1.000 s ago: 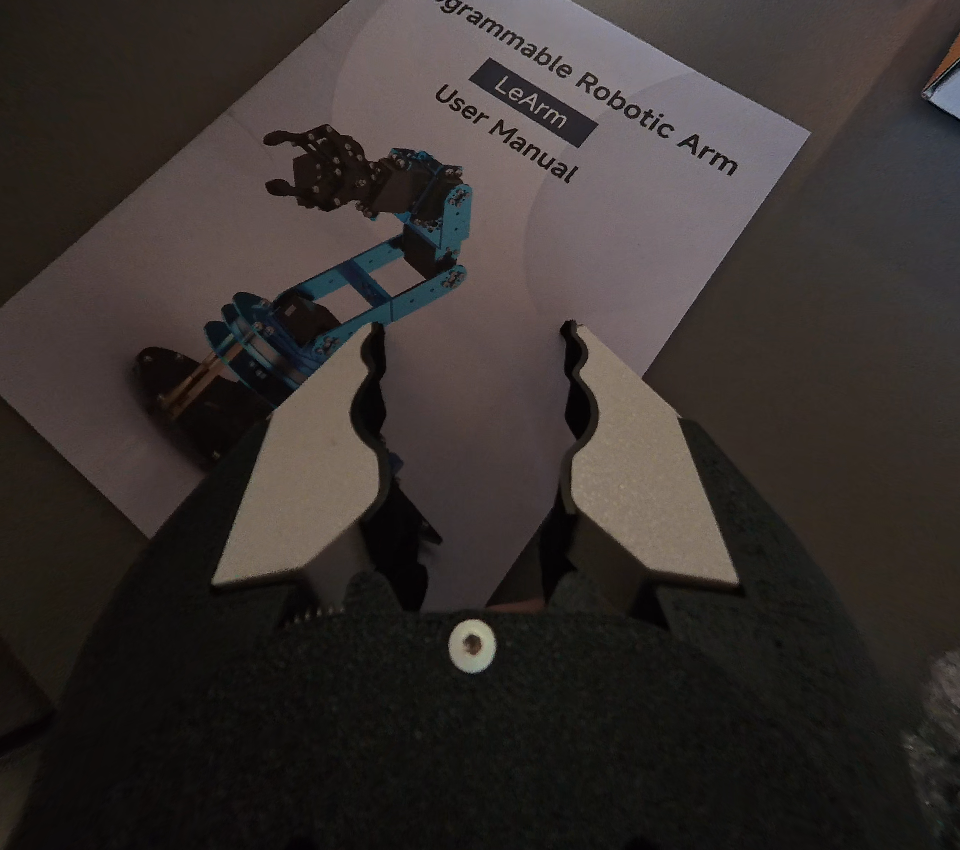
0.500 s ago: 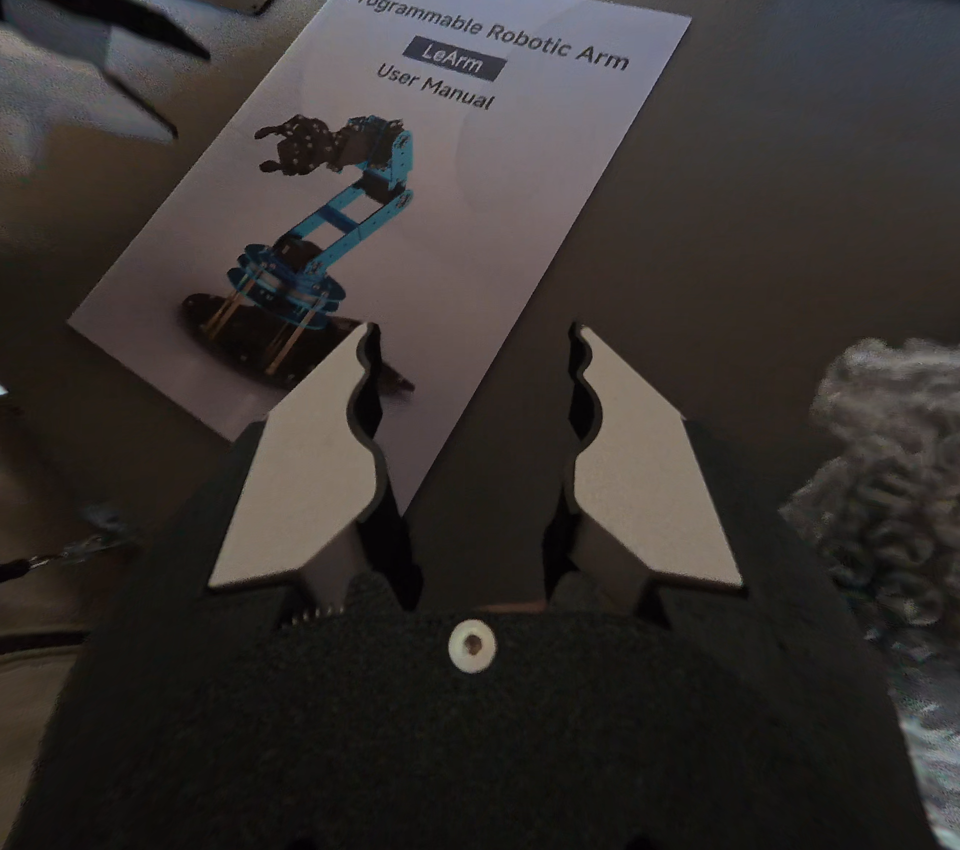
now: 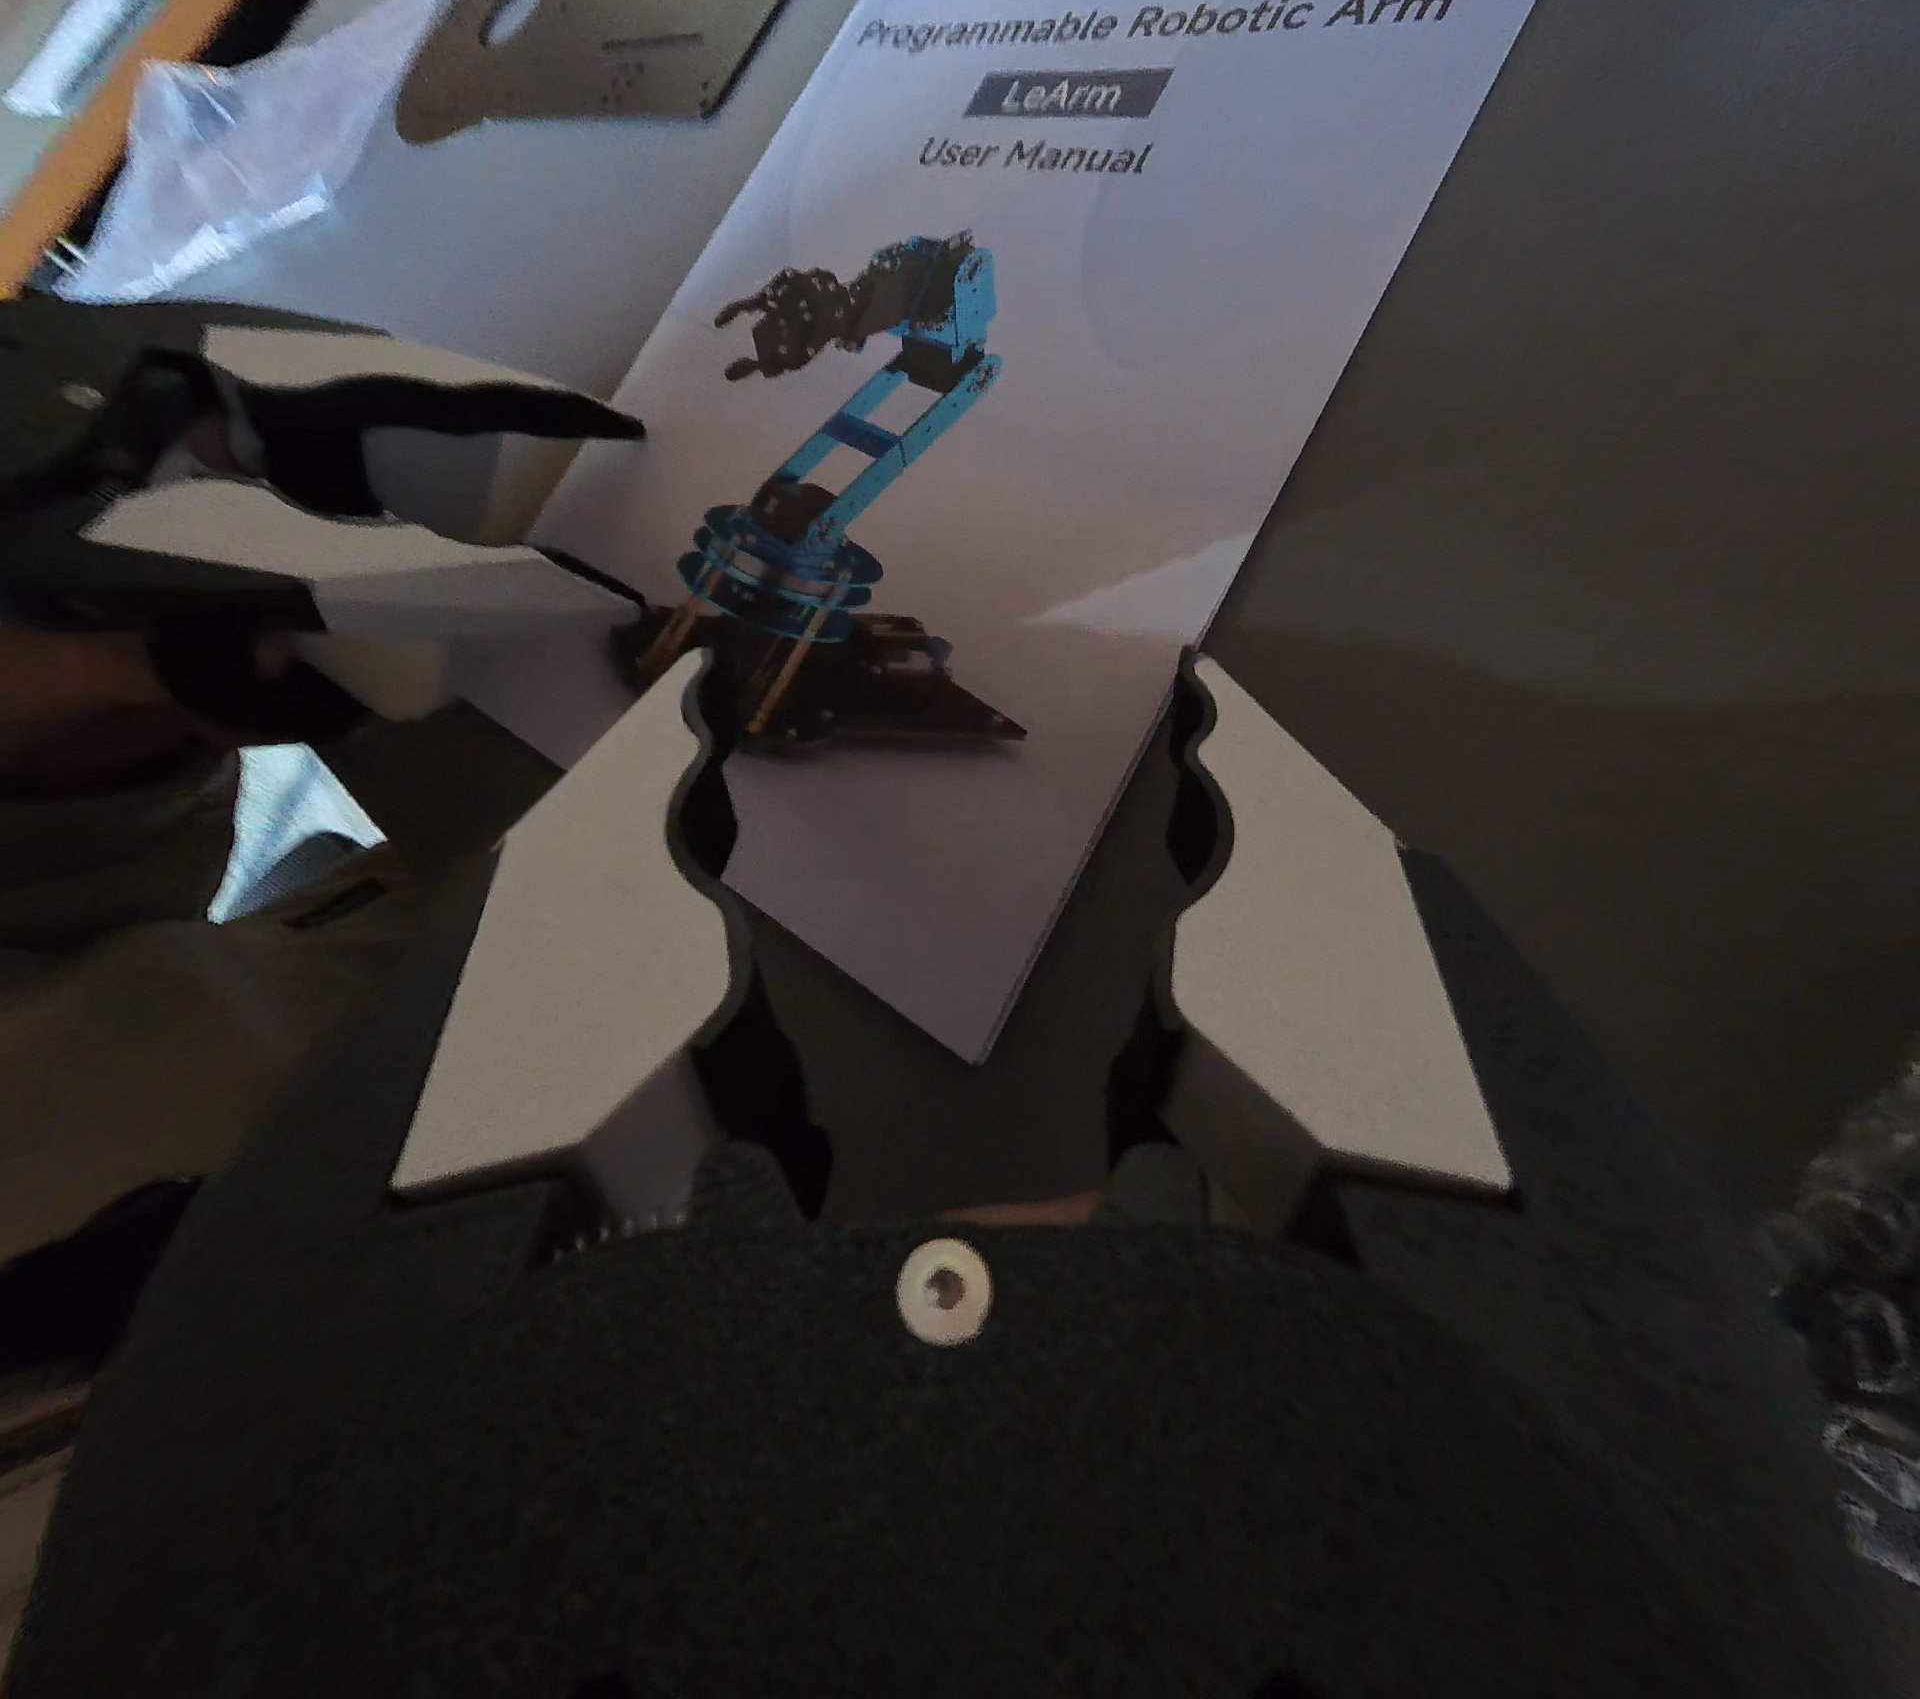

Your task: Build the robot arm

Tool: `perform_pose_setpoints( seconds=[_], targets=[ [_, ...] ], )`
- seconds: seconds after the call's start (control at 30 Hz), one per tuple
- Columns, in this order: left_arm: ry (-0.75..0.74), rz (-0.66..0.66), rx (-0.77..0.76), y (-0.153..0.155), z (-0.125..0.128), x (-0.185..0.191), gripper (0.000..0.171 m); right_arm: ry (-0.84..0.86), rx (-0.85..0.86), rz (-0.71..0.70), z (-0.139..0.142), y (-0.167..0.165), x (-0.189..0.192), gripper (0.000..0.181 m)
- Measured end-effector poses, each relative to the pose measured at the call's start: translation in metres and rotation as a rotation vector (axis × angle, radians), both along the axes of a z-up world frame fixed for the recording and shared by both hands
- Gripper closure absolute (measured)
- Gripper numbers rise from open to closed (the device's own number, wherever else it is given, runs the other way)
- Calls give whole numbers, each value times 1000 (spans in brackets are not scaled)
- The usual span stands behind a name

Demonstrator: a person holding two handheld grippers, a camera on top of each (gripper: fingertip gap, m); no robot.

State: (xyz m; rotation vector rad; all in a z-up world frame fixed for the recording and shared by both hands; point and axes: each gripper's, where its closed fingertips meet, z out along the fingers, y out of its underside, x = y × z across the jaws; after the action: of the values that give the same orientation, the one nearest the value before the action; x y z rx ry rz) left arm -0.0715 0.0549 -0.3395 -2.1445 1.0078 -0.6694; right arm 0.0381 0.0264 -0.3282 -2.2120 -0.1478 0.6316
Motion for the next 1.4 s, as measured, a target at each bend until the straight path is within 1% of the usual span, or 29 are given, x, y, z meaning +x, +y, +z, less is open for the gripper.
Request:
perform_pose_setpoints(
  seconds=[0.1,0.17,0.23,0.27,0.3,0.33,0.37,0.4,0.43,0.47,0.5,0.57,0.6,0.63,0.7,0.77,0.8,0.87,0.9,0.93,1.03,1.1,1.13,1.2,1.23,1.27,1.3,1.37,1.4],
  targets=[
    [-7,1,-5,0,0,0,99,128,72,-36,19,3,3,107],
    [-9,-4,-6,-1,1,0,99,260,125,-24,37,2,-1,110],
    [-18,-12,-12,-3,1,1,99,423,194,7,58,0,-6,127],
    [-26,-16,-19,-3,1,1,99,486,206,14,64,-1,-8,132],
    [-35,-18,-27,-3,2,2,99,527,184,36,62,-2,-13,132],
    [-44,-19,-35,-3,2,2,99,515,128,57,52,-2,-19,130],
    [-49,-20,-39,-3,3,2,100,452,43,63,33,-4,-24,127],
    [-49,-22,-39,-3,3,2,100,401,-10,72,21,-7,-28,126],
    [-45,-24,-35,-4,2,2,99,386,-26,73,17,-9,-32,127],
    [-39,-25,-30,-4,2,2,99,393,-21,79,19,-11,-37,132],
    [-34,-28,-24,-4,2,3,99,385,-14,78,20,-12,-39,142],
    [-43,-38,-31,-6,2,5,99,314,8,68,24,-11,-40,159],
    [-68,-48,-54,-8,4,7,99,275,44,76,32,-10,-42,168],
    [-113,-60,-96,-11,6,11,99,219,89,91,42,-9,-46,173],
    [-239,-86,-208,-17,15,19,99,16,186,137,59,-4,-57,177],
    [-392,-94,-322,-15,31,19,99,-200,275,233,75,-1,-78,179],
    [-484,-93,-388,-10,45,15,99,-305,317,265,81,1,-88,179],
    [-685,-86,-501,5,86,-2,100,-475,364,329,88,4,-106,178],
    [-758,-74,-527,15,104,-14,100,-545,359,356,87,6,-115,179],
    [-794,-57,-526,24,118,-27,99,-617,346,376,85,8,-122,179],
    [-786,-53,-487,34,145,-56,99,-847,340,463,79,13,-143,176],
    [-728,-40,-492,37,151,-66,100,-991,371,524,78,15,-162,175],
    [-682,-20,-494,41,148,-71,101,-1052,402,545,79,17,-172,175],
    [-607,10,-507,49,140,-84,125,-1143,449,592,77,19,-191,175],
    [-594,16,-521,52,137,-90,137,-1183,467,608,75,20,-198,173],
    [-583,18,-527,55,135,-97,154,-1202,496,617,75,20,-205,172],
    [-558,23,-519,58,130,-104,167,-1197,533,616,77,20,-211,168],
    [-521,41,-507,64,121,-118,171,-1124,577,599,82,19,-220,157],
    [-517,45,-520,65,117,-124,171,-1044,572,613,82,15,-223,149]
  ],
)
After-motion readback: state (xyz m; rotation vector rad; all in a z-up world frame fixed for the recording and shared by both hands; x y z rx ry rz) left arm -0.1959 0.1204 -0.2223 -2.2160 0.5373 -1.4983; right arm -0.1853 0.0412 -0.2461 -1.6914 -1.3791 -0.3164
